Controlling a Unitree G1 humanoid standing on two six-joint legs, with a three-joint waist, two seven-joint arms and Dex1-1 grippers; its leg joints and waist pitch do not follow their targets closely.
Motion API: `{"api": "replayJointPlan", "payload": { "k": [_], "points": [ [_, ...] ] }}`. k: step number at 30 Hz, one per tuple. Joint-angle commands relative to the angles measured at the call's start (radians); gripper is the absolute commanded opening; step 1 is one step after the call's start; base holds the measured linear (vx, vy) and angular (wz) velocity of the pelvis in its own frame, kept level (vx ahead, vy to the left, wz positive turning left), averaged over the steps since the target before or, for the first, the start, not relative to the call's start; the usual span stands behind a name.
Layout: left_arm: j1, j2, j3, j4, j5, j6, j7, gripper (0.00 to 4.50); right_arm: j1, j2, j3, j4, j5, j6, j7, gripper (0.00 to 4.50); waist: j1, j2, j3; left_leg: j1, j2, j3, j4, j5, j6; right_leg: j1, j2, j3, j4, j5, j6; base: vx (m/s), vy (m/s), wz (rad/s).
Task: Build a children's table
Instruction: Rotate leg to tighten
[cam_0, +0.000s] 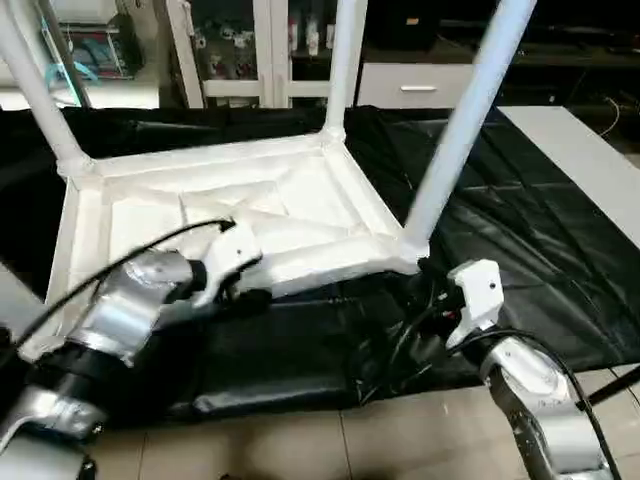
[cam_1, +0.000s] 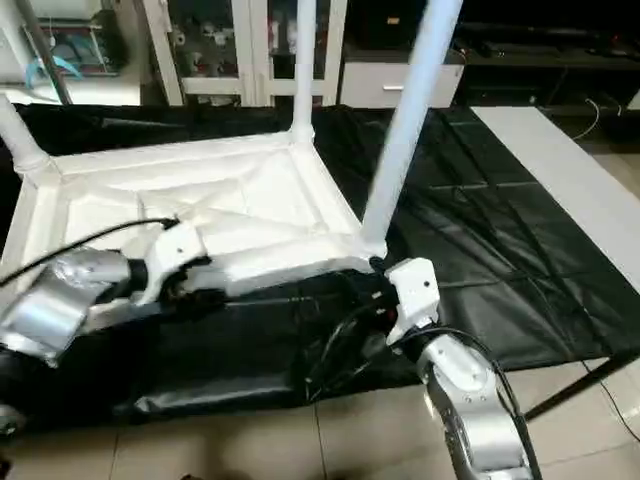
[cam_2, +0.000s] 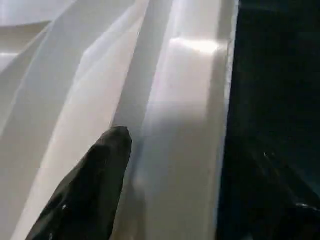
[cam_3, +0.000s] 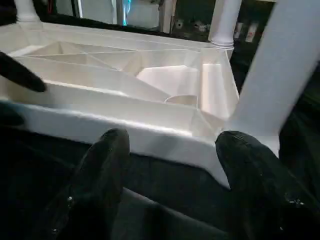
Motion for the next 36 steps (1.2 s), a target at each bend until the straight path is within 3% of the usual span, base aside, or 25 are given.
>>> {"api": "replayJointPlan", "payload": {
  "k": [1,5,8,9,10,12,15,16,17,18,20,21,22,25,26,27,28,30,31,32,33,34,36],
  "points": [
    [-0.033,0.016,0.004,0.056,0.06,-0.065,0.084,3.6,0.005,0.001,-0.013,-0.001,-0.005,0.0,-0.009,3.03,0.002,0.013,-0.06,0.01,0.013,-0.012,-0.074,-0.332,-0.009,0.043,-0.032,0.03,-0.065,-0.319,-0.142,0.0,0.0,0.0],
    [-0.042,0.034,0.006,0.088,0.086,-0.114,0.132,3.83,0.006,0.008,-0.01,0.001,-0.003,-0.004,-0.014,3.03,0.0,0.014,-0.061,0.011,0.015,-0.015,-0.074,-0.345,-0.012,0.04,-0.033,0.03,-0.065,-0.33,-0.139,0.0,0.0,0.0],
    [-0.013,0.021,0.068,0.031,0.001,-0.168,0.089,4.1,0.01,0.018,-0.003,0.003,-0.005,-0.012,-0.018,3.03,0.004,0.02,-0.063,0.012,0.017,-0.014,-0.074,-0.328,-0.013,0.04,-0.034,0.031,-0.06,-0.277,-0.167,0.0,0.0,0.0],
    [0.024,-0.012,0.136,-0.052,-0.091,-0.136,0.064,4.1,0.017,0.023,-0.002,0.0,-0.005,-0.017,-0.018,3.03,0.005,0.021,-0.063,0.013,0.018,-0.014,-0.074,-0.325,-0.016,0.041,-0.035,0.031,-0.056,-0.26,-0.177,0.0,0.0,0.0],
    [0.024,-0.012,0.136,-0.052,-0.091,-0.136,0.064,4.15,0.017,0.023,-0.002,0.0,-0.005,-0.017,-0.018,3.03,0.007,0.021,-0.062,0.011,0.021,-0.013,-0.075,-0.318,-0.018,0.044,-0.037,0.031,-0.053,-0.233,-0.196,0.0,0.0,0.0],
    [0.085,-0.057,0.22,-0.153,-0.214,-0.147,0.042,4.43,0.029,0.037,-0.007,-0.001,0.003,-0.025,-0.024,3.03,0.013,0.025,-0.066,0.011,0.02,-0.011,-0.07,-0.29,-0.013,0.046,-0.035,0.031,-0.042,-0.159,-0.221,0.0,0.0,0.0],
    [0.227,-0.135,0.321,-0.318,-0.427,-0.146,0.015,4.5,0.043,0.054,-0.008,-0.016,0.023,-0.033,-0.022,3.03,0.014,0.025,-0.066,0.008,0.019,-0.008,-0.069,-0.282,-0.001,0.048,-0.033,0.03,-0.04,-0.128,-0.232,0.0,0.0,0.0],
    [0.274,-0.153,0.34,-0.367,-0.489,-0.138,0.007,4.5,0.047,0.057,-0.003,-0.023,0.027,-0.036,-0.017,3.03,0.014,0.03,-0.065,0.004,0.021,-0.01,-0.072,-0.289,-0.002,0.052,-0.035,0.03,-0.036,-0.124,-0.239,0.0,0.0,0.0],
    [0.318,-0.161,0.355,-0.414,-0.543,-0.112,-0.005,4.5,0.05,0.06,-0.001,-0.032,0.034,-0.036,-0.012,3.03,0.011,0.029,-0.058,0.006,0.019,-0.006,-0.075,-0.338,0.004,0.045,-0.028,0.028,-0.051,-0.206,-0.218,0.0,0.0,0.0],
    [0.363,-0.156,0.36,-0.455,-0.582,-0.091,-0.013,4.5,0.052,0.062,-0.001,-0.042,0.044,-0.034,-0.006,3.03,0.011,0.03,-0.061,0.011,0.02,-0.007,-0.072,-0.354,0.002,0.045,-0.032,0.03,-0.048,-0.224,-0.215,0.0,0.0,0.0],
    [0.454,-0.139,0.383,-0.53,-0.636,-0.072,-0.03,4.5,0.056,0.063,-0.004,-0.056,0.057,-0.031,0.005,3.03,0.007,0.026,-0.054,0.008,0.021,-0.011,-0.078,-0.398,0.001,0.04,-0.03,0.031,-0.06,-0.326,-0.171,0.0,0.0,0.0],
    [0.487,-0.139,0.412,-0.545,-0.653,-0.074,-0.033,4.5,0.056,0.062,-0.006,-0.056,0.058,-0.031,0.009,3.03,0.005,0.016,-0.051,0.007,0.021,-0.01,-0.08,-0.406,0.003,0.039,-0.027,0.031,-0.065,-0.352,-0.159,0.0,0.0,0.0],
    [0.518,-0.137,0.453,-0.551,-0.658,-0.086,-0.04,4.5,0.054,0.06,-0.01,-0.05,0.059,-0.032,0.014,3.03,0.006,0.016,-0.048,0.012,0.019,-0.009,-0.079,-0.427,0.0,0.032,-0.025,0.031,-0.072,-0.401,-0.138,0.0,0.0,0.0],
    [0.58,-0.11,0.616,-0.524,-0.691,-0.13,-0.056,4.5,0.03,0.044,-0.012,-0.008,0.051,-0.042,0.042,3.03,0.004,0.018,-0.045,0.014,0.015,-0.016,-0.082,-0.461,-0.012,0.029,-0.026,0.028,-0.081,-0.485,-0.091,0.0,0.0,0.0],
    [0.583,-0.106,0.631,-0.519,-0.695,-0.132,-0.058,4.5,0.027,0.042,-0.012,-0.004,0.05,-0.043,0.046,3.03,0.007,0.014,-0.045,0.019,0.014,-0.018,-0.082,-0.471,-0.015,0.025,-0.024,0.027,-0.082,-0.512,-0.074,0.0,0.0,0.0],
    [0.595,-0.091,0.665,-0.509,-0.714,-0.131,-0.063,4.5,0.022,0.035,-0.008,0.0,0.05,-0.043,0.056,3.03,0.005,0.003,-0.043,0.019,0.014,-0.017,-0.082,-0.478,-0.014,0.022,-0.024,0.027,-0.087,-0.523,-0.069,0.0,0.0,0.0],
    [0.609,-0.073,0.697,-0.495,-0.731,-0.13,-0.075,4.5,0.017,0.029,-0.007,0.003,0.055,-0.04,0.068,3.03,0.006,0.01,-0.042,0.022,0.015,-0.02,-0.084,-0.494,-0.018,0.02,-0.024,0.028,-0.087,-0.536,-0.062,0.0,0.0,0.0],
    [0.666,-0.018,0.757,-0.469,-0.778,-0.113,-0.103,4.5,0.008,0.016,-0.01,0.002,0.069,-0.034,0.085,3.03,0.006,0.008,-0.039,0.019,0.013,-0.022,-0.085,-0.511,-0.018,0.017,-0.025,0.029,-0.088,-0.551,-0.053,0.0,0.0,0.0],
    [0.683,0.001,0.774,-0.45,-0.776,-0.119,-0.121,4.5,0.007,0.011,-0.012,0.001,0.075,-0.04,0.096,3.03,0.002,0.005,-0.038,0.015,0.013,-0.026,-0.091,-0.528,-0.022,0.022,-0.023,0.025,-0.09,-0.573,-0.038,0.0,0.0,0.0],
    [0.71,0.021,0.805,-0.425,-0.777,-0.127,-0.142,4.5,0.004,0.006,-0.021,0.003,0.084,-0.039,0.104,3.03,0.005,0.006,-0.04,0.021,0.013,-0.027,-0.089,-0.533,-0.025,0.019,-0.024,0.026,-0.09,-0.573,-0.034,0.0,0.0,0.0],
    [0.727,0.034,0.825,-0.408,-0.779,-0.133,-0.155,4.5,0.002,0.003,-0.026,0.004,0.09,-0.037,0.109,3.03,0.004,0.006,-0.041,0.025,0.013,-0.026,-0.087,-0.54,-0.024,0.013,-0.023,0.03,-0.091,-0.56,-0.037,0.0,0.0,0.0],
    [0.742,0.042,0.843,-0.397,-0.777,-0.139,-0.167,4.5,0.0,0.001,-0.032,0.006,0.095,-0.04,0.116,3.03,0.004,0.005,-0.041,0.02,0.014,-0.028,-0.091,-0.538,-0.024,0.018,-0.025,0.03,-0.09,-0.552,-0.041,0.0,0.0,0.0],
    [0.755,0.047,0.863,-0.387,-0.778,-0.145,-0.177,4.5,0.001,0.0,-0.037,0.006,0.1,-0.042,0.122,3.03,0.007,0.009,-0.041,0.029,0.017,-0.028,-0.091,-0.557,-0.032,0.011,-0.024,0.032,-0.09,-0.534,-0.052,0.0,0.0,0.0]
  ]
}}
